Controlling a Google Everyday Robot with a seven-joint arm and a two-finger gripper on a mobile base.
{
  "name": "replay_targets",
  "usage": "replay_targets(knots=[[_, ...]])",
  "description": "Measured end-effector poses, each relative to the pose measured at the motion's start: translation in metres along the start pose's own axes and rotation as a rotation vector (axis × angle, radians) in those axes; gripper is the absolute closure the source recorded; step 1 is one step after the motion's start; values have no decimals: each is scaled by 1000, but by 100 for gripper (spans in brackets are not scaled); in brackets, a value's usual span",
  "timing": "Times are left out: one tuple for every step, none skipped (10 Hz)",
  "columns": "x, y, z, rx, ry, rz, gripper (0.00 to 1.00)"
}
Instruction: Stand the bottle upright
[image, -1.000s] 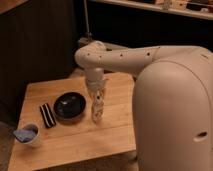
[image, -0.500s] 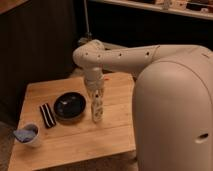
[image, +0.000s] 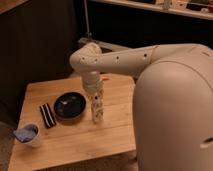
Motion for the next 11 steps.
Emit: replay_targets(knots=[[-2, 0, 0, -8, 2, -3, 61], [-2, -2, 1, -12, 4, -10, 52], [-3, -4, 1, -16, 5, -17, 43], [-4, -3, 2, -20, 4, -18, 40], [-6, -2, 3, -23, 1, -19, 39], [-7, -3, 3, -24, -3, -21, 39], [-9, -2, 4, -25, -6, -22, 39], [-10, -2, 5, -26, -9, -24, 39], [-11, -1, 5, -27, -11, -22, 39], [-12, 0, 5, -27, -11, -20, 39], [-14, 3, 3, -20, -4, -7, 39]])
